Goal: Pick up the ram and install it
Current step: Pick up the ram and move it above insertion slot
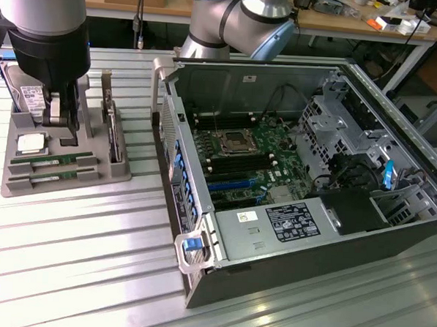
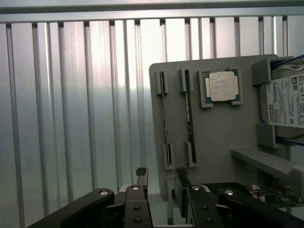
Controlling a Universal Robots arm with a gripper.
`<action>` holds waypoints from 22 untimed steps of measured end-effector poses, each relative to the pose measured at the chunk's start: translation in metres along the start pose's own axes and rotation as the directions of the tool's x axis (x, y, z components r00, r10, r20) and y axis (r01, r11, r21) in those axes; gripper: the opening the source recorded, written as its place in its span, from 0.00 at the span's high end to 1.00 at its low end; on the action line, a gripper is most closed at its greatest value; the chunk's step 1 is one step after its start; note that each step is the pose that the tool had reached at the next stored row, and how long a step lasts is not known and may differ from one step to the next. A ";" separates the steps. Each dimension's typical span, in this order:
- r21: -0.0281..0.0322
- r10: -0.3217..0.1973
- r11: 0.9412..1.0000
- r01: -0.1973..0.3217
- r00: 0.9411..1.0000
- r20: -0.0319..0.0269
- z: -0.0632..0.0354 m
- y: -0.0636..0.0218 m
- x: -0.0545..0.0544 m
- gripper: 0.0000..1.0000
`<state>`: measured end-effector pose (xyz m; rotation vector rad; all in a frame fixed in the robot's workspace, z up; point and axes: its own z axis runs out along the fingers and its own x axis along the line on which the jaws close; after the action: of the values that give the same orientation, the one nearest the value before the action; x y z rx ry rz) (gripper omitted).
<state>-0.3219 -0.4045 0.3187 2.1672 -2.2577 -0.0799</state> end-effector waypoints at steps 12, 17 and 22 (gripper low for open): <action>0.000 0.000 1.000 0.000 1.000 0.000 0.0060 -0.0003 0.001 0.64; 0.000 0.000 1.000 0.000 1.000 0.000 0.0086 -0.0004 0.001 0.64; 0.000 0.000 1.000 0.000 1.000 0.000 0.0109 -0.0005 0.001 0.64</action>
<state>-0.3219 -0.4052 0.3078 2.1671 -2.2577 -0.0799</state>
